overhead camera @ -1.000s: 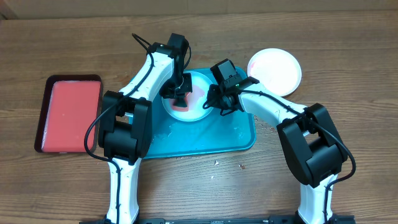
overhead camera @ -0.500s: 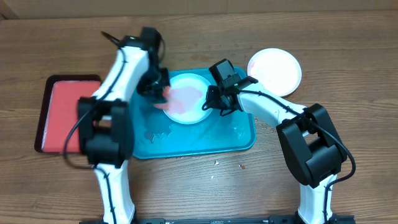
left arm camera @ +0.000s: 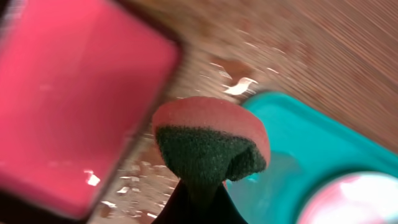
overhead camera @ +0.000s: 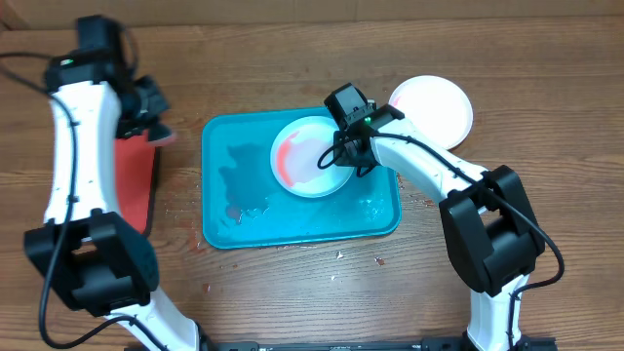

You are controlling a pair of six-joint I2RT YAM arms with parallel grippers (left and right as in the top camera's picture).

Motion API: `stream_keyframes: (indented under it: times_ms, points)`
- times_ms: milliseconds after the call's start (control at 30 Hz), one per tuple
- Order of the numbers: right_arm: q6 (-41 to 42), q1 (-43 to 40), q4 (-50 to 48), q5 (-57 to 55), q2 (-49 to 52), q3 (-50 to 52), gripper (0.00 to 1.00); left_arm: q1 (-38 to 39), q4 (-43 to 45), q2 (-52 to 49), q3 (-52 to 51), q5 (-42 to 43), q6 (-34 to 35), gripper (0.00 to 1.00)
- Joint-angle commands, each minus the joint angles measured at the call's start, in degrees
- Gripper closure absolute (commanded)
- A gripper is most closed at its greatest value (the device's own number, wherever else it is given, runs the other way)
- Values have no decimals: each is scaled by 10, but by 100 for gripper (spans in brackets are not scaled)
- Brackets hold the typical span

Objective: Clean dirty plates on tray and stack at the side
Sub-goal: 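Move the sponge with the left gripper back over the red tray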

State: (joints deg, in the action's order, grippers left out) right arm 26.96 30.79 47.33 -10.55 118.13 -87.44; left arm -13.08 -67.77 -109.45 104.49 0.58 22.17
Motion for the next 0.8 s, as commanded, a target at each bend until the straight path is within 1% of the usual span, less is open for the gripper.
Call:
stream_keyframes:
  times_ms: [0, 100, 267, 467, 600, 667, 767]
  points:
    - [-29, 20, 24, -114, -31, -43, 96, -40, -2, 0, -6, -10, 13, 96]
    - [-33, 44, 45, -153, -34, -70, 96, -65, -2, 0, -6, -10, 12, 96]
    - [-38, 94, 73, -269, -35, -104, 96, -90, -1, 0, -6, -12, 12, 96]
    - [-145, 151, 76, -394, -36, -113, 96, -101, 4, 0, -10, -20, 12, 96]
    - [-183, 177, 72, -504, -36, -113, 96, -101, 3, 0, -10, -22, 12, 96]
    - [-189, 183, 70, -547, -36, -113, 96, -101, 3, 0, -10, -22, 12, 96]
    - [-218, 186, 70, -587, -36, -113, 96, -101, 2, 0, -10, -22, 12, 96]
